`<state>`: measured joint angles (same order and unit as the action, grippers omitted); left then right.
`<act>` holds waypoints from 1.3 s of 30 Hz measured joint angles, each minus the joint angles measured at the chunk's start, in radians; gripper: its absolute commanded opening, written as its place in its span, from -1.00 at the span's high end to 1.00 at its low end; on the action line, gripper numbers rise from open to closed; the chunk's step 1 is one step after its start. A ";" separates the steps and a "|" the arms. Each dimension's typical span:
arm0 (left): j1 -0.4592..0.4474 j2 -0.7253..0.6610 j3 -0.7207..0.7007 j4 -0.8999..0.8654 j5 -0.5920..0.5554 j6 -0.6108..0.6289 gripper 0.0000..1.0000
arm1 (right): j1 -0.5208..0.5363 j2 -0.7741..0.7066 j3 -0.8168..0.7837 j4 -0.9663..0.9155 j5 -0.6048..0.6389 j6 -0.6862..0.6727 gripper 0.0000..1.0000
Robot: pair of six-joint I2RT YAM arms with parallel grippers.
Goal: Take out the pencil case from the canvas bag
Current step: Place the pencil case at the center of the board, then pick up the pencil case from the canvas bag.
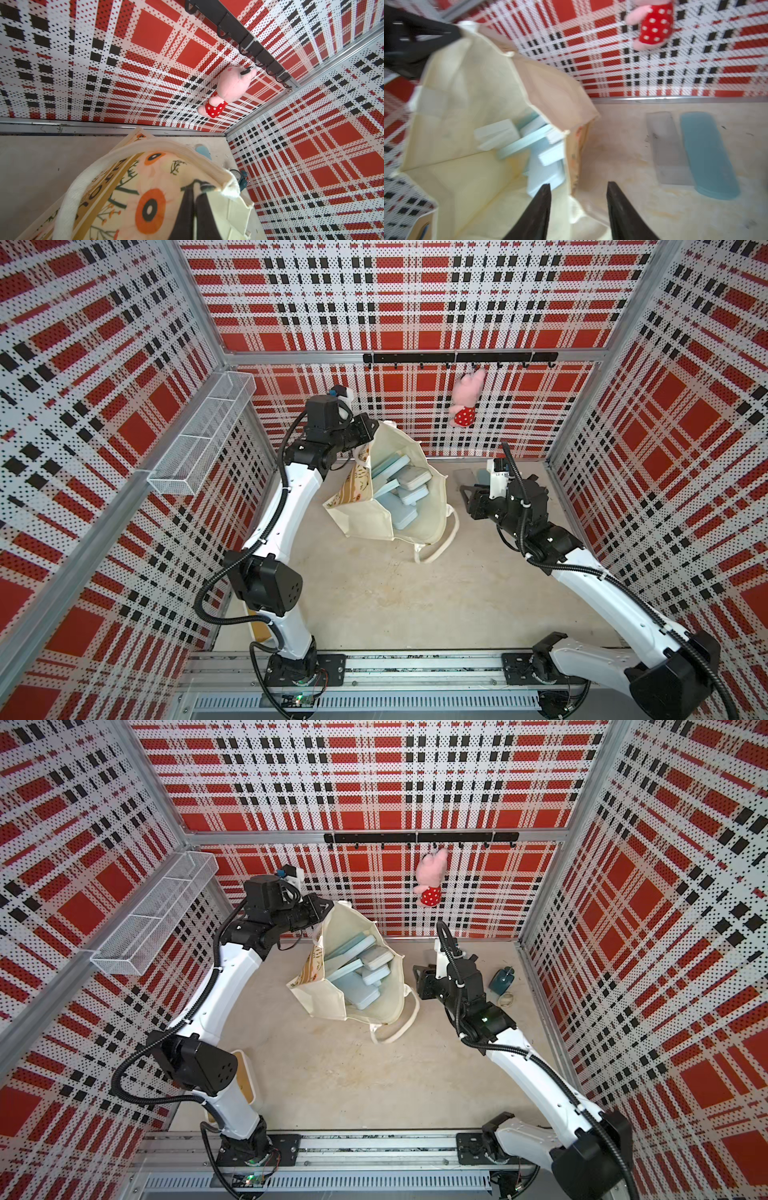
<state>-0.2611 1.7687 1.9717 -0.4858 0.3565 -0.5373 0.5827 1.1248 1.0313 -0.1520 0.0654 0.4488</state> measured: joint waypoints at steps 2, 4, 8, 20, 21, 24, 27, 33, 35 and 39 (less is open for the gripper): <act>-0.023 0.000 0.000 0.000 -0.017 0.006 1.00 | 0.095 -0.005 0.000 0.015 0.042 0.032 0.24; -0.042 0.002 0.000 0.000 -0.036 0.011 1.00 | 0.180 0.011 0.000 0.029 0.089 0.072 0.30; -0.077 0.002 -0.002 -0.001 -0.086 0.015 1.00 | 0.270 0.083 0.000 0.060 0.149 0.173 0.34; -0.156 -0.017 -0.080 0.029 -0.275 0.014 1.00 | 0.260 0.353 0.063 0.069 0.249 0.481 0.26; -0.159 -0.023 -0.088 0.030 -0.287 0.014 1.00 | 0.256 0.372 0.074 0.070 0.246 0.505 0.26; -0.161 -0.044 -0.108 0.032 -0.307 0.013 1.00 | 0.232 0.422 0.097 0.078 0.227 0.569 0.24; -0.161 -0.063 -0.124 0.033 -0.318 0.010 1.00 | 0.208 0.463 0.099 0.095 0.202 0.621 0.21; -0.161 -0.078 -0.138 0.037 -0.320 0.009 1.00 | 0.167 0.529 0.103 0.128 0.151 0.691 -0.03; -0.161 -0.078 -0.139 0.038 -0.320 0.008 1.00 | 0.159 0.546 0.111 0.142 0.134 0.701 -0.07; -0.161 -0.078 -0.140 0.040 -0.321 0.008 1.00 | 0.153 0.574 0.142 0.148 0.117 0.721 -0.13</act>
<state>-0.4225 1.6909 1.8317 -0.4458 0.0357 -0.5297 0.7361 1.6985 1.1728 -0.0044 0.1822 1.1702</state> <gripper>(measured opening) 0.054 0.555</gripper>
